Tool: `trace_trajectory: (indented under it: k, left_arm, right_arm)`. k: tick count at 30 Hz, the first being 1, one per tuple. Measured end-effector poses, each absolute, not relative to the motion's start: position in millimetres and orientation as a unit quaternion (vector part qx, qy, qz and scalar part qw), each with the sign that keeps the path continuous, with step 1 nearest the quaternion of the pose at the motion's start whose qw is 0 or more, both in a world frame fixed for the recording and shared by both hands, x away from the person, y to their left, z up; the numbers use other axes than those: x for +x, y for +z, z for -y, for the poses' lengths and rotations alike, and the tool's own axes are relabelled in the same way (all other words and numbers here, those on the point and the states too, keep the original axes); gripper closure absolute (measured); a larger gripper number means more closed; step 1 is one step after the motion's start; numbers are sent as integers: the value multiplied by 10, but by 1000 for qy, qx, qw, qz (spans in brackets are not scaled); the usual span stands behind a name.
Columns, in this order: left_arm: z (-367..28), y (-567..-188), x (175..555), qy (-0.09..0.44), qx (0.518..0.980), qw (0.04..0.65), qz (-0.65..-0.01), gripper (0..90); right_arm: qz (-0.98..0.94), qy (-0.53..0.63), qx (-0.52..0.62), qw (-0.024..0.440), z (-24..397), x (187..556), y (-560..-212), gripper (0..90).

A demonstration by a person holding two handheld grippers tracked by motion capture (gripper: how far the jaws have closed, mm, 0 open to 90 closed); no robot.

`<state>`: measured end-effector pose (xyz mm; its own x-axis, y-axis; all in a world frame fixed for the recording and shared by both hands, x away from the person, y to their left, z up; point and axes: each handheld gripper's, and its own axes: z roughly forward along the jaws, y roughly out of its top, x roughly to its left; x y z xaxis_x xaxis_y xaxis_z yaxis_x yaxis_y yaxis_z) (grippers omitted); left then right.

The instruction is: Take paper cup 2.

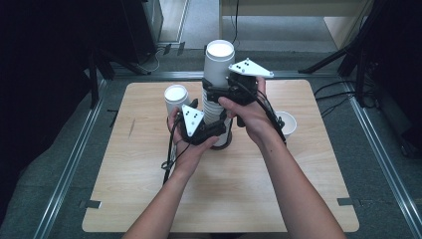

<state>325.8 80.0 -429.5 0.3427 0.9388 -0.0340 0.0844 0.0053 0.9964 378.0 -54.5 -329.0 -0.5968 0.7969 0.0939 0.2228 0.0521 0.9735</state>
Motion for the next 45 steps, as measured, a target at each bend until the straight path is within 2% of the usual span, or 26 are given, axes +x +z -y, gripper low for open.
trace_trajectory:
  k: [9,12,22,27,34,45]
  left_arm:
    - [-794,-4112,3285,374,604,567,-416,69]
    - [-779,-4058,3291,373,606,573,-406,22]
    - [-751,-3966,3348,373,612,571,-399,22]
    - [-772,-3944,3363,370,598,584,-405,24]
    - [-778,-3948,3370,367,601,587,-400,70]
    - [-779,-3968,3372,372,603,583,-398,96]
  right_arm:
    - [-682,588,361,244,591,3759,-3235,112]
    - [-682,586,371,234,596,3773,-3226,114]
    - [-685,588,368,222,622,3787,-3230,119]
    - [-686,589,367,220,627,3792,-3232,120]
    - [-688,590,362,219,627,3788,-3233,122]
    - [-686,586,360,238,605,3773,-3212,133]
